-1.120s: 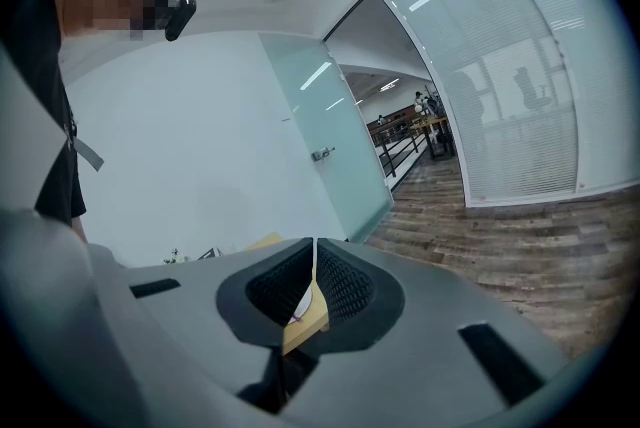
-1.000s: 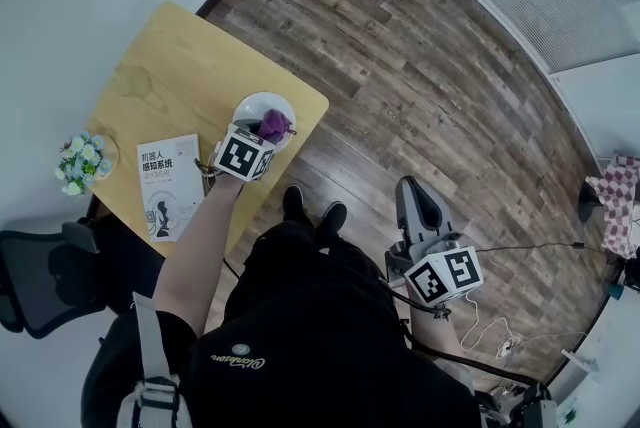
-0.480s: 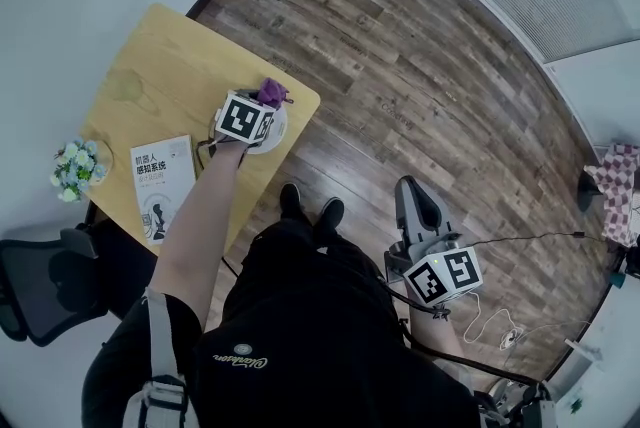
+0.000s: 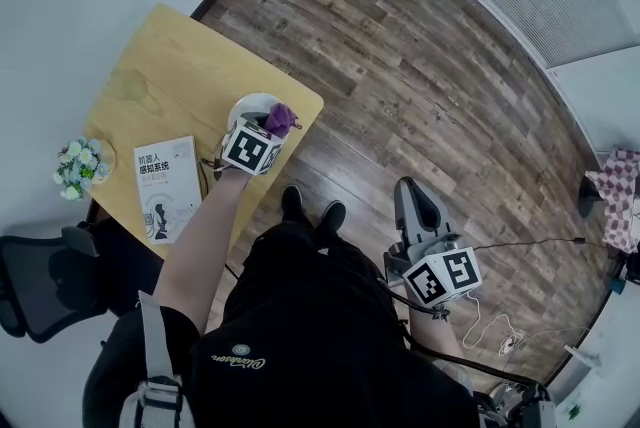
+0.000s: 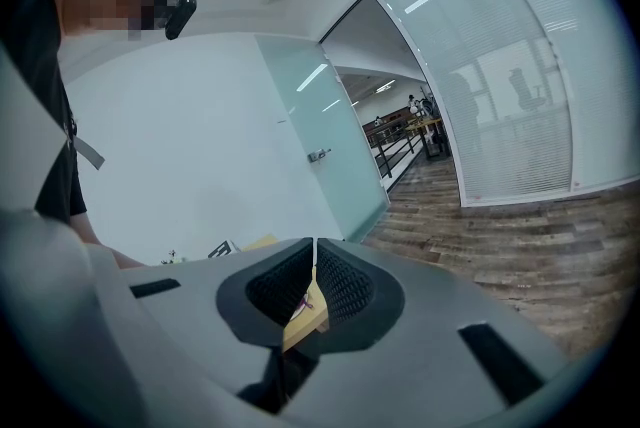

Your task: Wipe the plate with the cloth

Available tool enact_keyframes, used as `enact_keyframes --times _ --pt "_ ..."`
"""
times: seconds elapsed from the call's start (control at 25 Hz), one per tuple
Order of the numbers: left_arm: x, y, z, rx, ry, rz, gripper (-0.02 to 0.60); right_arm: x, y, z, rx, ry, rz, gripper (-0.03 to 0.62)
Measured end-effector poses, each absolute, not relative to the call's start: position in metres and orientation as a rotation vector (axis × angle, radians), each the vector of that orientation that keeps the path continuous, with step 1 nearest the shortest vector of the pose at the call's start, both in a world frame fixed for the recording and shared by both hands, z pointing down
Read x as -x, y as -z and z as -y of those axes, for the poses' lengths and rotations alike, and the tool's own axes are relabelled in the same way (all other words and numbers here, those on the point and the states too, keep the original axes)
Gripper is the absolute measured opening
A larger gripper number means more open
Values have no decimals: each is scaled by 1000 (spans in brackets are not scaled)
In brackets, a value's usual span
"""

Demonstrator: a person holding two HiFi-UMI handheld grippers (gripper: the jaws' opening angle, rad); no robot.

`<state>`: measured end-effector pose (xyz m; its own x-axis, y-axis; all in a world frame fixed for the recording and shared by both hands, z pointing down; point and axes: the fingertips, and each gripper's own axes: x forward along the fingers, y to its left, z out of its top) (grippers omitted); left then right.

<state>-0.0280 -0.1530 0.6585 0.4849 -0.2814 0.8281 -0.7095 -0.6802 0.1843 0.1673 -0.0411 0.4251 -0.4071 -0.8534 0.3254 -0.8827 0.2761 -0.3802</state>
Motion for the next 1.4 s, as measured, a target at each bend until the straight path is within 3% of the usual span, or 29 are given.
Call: enact_keyframes --times 0.48,0.64,1.4 --pt "28 -662 119 -2225 -1088 802 126 -161 -425 43 -1653 -781 2490 15" --pt "26 -641 125 -2228 -962 838 124 -162 -424 42 -1653 -776 2494 15" --pt "-7 -384 141 -2597 -232 1094 124 -183 -337 58 -1744 -441 2682 15"
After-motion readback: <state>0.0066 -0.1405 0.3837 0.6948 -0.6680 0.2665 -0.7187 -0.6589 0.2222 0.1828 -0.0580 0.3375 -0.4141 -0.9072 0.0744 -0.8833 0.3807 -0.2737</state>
